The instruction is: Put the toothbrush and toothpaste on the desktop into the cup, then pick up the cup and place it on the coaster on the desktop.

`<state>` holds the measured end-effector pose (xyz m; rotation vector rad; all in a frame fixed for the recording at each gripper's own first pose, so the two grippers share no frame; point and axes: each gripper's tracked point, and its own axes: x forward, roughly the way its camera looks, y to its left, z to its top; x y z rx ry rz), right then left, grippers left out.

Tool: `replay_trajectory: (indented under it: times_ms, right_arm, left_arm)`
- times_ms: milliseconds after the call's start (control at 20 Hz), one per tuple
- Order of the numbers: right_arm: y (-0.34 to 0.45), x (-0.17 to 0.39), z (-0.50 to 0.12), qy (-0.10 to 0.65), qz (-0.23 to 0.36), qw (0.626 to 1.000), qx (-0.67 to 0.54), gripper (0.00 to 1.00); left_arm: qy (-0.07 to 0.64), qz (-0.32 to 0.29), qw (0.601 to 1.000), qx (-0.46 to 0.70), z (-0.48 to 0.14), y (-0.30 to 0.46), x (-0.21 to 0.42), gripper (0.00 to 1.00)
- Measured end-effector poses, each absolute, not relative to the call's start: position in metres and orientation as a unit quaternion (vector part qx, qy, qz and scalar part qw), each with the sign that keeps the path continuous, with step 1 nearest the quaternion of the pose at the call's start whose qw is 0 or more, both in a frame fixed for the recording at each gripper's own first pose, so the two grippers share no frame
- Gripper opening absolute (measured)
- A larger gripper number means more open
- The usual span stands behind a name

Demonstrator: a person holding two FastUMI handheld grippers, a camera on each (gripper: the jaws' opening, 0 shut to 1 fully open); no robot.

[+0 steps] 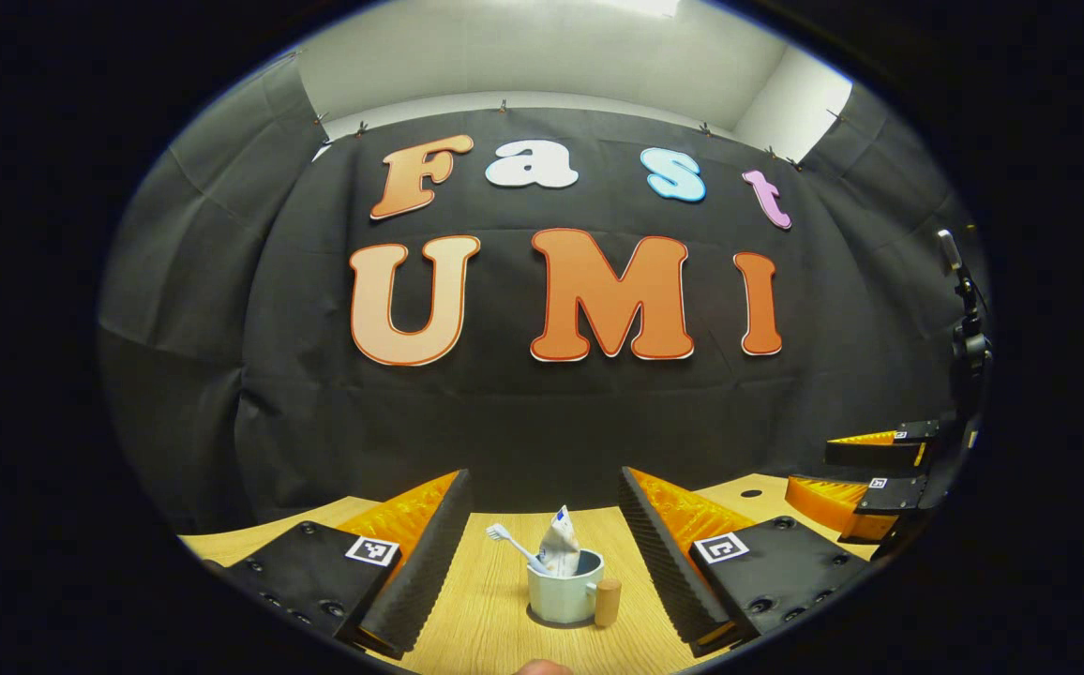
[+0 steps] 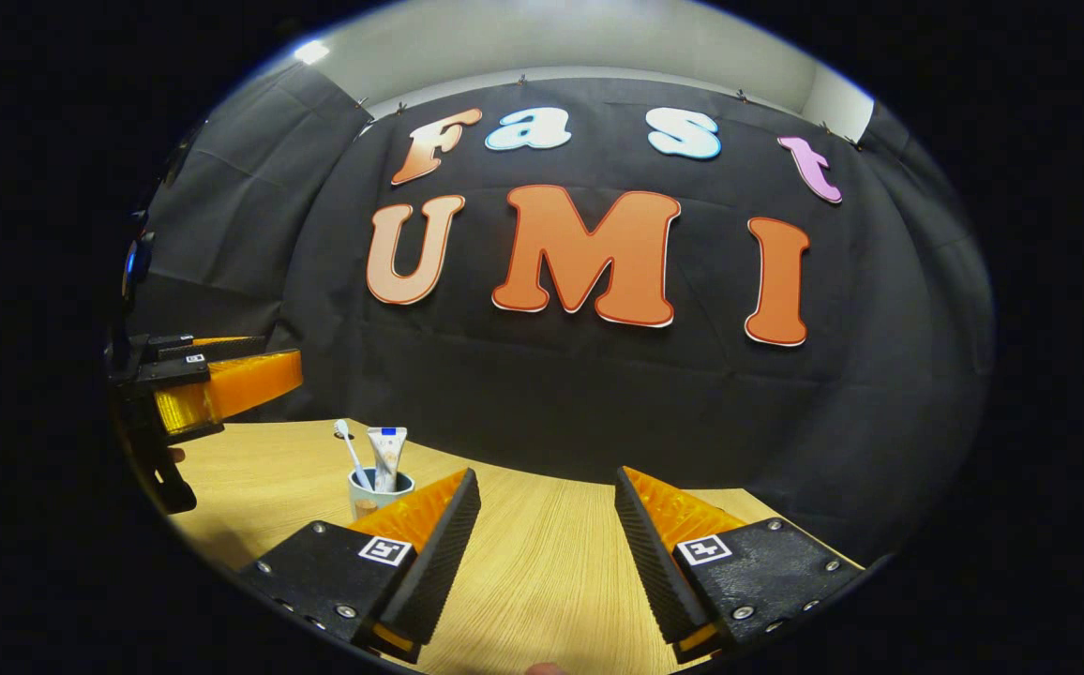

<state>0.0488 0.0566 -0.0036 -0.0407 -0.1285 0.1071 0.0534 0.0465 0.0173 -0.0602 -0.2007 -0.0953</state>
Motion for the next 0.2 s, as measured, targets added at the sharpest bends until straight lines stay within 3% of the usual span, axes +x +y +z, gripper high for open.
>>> replay_trajectory:
  times_ms: [200]
  right_arm:
    - [0.0525, 0.0487, -0.0063, -0.06, 0.046, 0.997, -0.016, 0.88]
  left_arm:
    - [-0.097, -0.045, 0.994, -0.03, 0.0165, 0.0471, 0.0515, 1.0]
